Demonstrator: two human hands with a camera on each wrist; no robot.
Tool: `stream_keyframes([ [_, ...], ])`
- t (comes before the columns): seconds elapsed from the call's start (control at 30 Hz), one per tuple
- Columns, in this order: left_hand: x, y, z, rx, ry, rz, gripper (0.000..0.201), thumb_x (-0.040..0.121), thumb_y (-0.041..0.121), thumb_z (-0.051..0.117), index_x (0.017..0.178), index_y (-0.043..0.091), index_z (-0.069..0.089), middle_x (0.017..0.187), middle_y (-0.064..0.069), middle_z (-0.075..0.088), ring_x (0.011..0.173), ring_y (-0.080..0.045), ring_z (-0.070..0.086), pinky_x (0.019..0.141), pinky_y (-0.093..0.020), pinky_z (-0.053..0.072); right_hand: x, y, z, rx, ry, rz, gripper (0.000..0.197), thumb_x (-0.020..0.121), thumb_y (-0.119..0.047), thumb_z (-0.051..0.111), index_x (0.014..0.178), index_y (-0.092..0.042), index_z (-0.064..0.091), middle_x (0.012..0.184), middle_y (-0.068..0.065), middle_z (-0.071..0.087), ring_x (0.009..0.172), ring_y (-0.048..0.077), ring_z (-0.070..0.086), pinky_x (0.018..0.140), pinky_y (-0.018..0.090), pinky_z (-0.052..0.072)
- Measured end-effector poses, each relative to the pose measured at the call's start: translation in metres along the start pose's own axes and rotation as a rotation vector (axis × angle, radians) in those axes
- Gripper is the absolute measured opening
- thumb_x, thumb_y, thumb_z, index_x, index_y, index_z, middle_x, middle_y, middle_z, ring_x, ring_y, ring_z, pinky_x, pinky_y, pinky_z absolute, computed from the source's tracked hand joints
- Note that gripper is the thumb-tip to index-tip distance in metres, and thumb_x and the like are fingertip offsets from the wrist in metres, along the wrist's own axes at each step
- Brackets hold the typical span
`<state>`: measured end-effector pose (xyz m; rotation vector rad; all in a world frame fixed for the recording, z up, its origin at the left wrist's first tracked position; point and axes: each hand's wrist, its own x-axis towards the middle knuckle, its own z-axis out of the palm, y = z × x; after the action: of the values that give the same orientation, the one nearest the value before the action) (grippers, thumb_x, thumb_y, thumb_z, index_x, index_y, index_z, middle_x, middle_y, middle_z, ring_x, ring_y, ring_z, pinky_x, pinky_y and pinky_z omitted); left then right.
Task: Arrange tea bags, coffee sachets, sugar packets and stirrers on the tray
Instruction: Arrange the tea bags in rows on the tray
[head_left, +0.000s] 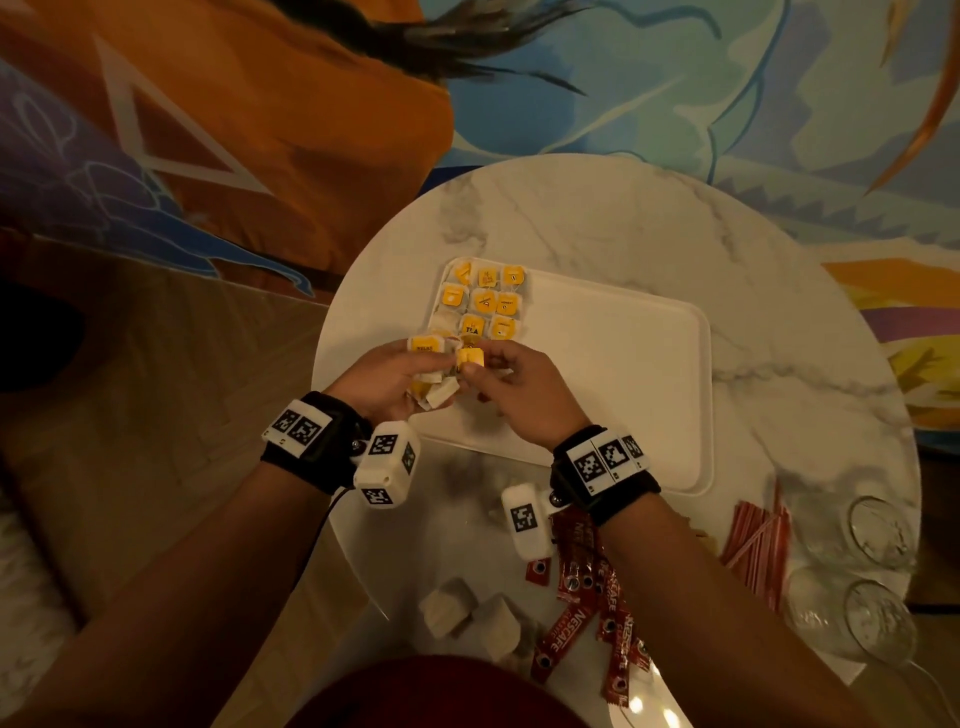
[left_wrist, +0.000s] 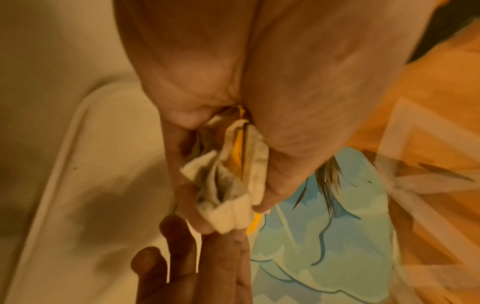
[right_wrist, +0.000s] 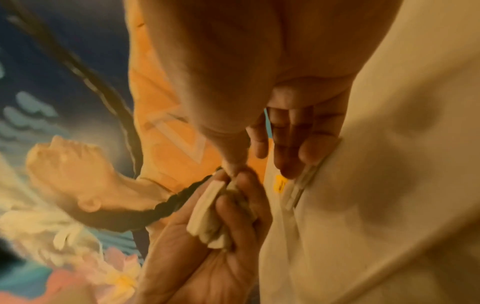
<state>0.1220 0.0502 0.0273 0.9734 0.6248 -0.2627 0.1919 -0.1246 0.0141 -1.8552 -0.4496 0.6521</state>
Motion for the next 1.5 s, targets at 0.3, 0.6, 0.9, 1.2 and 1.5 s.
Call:
stream_keyframes([
  [0.3, -0.007, -0.012, 0.009, 0.050, 0.022, 0.003, 0.013, 0.096, 0.008, 0.057, 0.105, 0.003, 0.065, 0.090, -0.014, 0.067, 0.077, -0.029, 0.070, 0.053, -0.025, 0.051, -0.013, -0.008, -0.008, 0.278, 0.140, 0.072, 0.008, 0.096, -0.013, 0.065, 0.090, -0.013, 0.069, 0.084, 0.010, 0.072, 0.079, 0.018, 0.068, 0.068, 0.032, 0.056],
  [0.6, -0.007, -0.013, 0.019, 0.079, 0.022, 0.099, 0.031, 0.093, 0.031, 0.066, 0.111, 0.005, 0.065, 0.095, -0.011, 0.065, 0.076, -0.023, 0.066, 0.053, -0.024, 0.049, -0.020, -0.019, -0.020, 0.521, 0.236, 0.115, 0.009, 0.098, -0.014, 0.061, 0.098, -0.009, 0.068, 0.091, 0.012, 0.074, 0.082, 0.020, 0.071, 0.068, 0.029, 0.055],
  [0.9, -0.005, -0.015, 0.030, 0.156, -0.047, 0.193, 0.019, 0.101, 0.015, 0.055, 0.115, 0.015, 0.069, 0.092, 0.000, 0.075, 0.067, -0.010, 0.066, 0.053, -0.023, 0.050, -0.028, -0.020, -0.005, 0.578, 0.116, 0.128, 0.012, 0.099, -0.012, 0.060, 0.103, -0.006, 0.069, 0.087, 0.010, 0.074, 0.077, 0.022, 0.072, 0.068, 0.029, 0.058],
  [1.2, -0.008, -0.010, 0.020, 0.292, -0.114, 0.123, 0.022, 0.101, 0.031, 0.057, 0.108, 0.016, 0.071, 0.084, -0.005, 0.068, 0.067, -0.019, 0.062, 0.052, -0.026, 0.043, -0.024, -0.010, -0.022, 0.084, 0.007, -0.114, 0.040, 0.089, -0.013, 0.075, 0.124, -0.030, 0.066, 0.114, 0.003, 0.066, 0.080, 0.010, 0.065, 0.081, 0.024, 0.055],
  [1.5, -0.016, -0.010, 0.024, 0.285, -0.099, 0.034, 0.047, 0.102, 0.050, 0.044, 0.120, 0.014, 0.069, 0.097, -0.007, 0.075, 0.068, -0.018, 0.068, 0.051, -0.024, 0.050, -0.022, -0.011, -0.018, 0.073, 0.073, -0.138, 0.006, 0.090, -0.013, 0.073, 0.090, -0.008, 0.070, 0.083, 0.000, 0.070, 0.073, 0.010, 0.060, 0.074, 0.033, 0.052],
])
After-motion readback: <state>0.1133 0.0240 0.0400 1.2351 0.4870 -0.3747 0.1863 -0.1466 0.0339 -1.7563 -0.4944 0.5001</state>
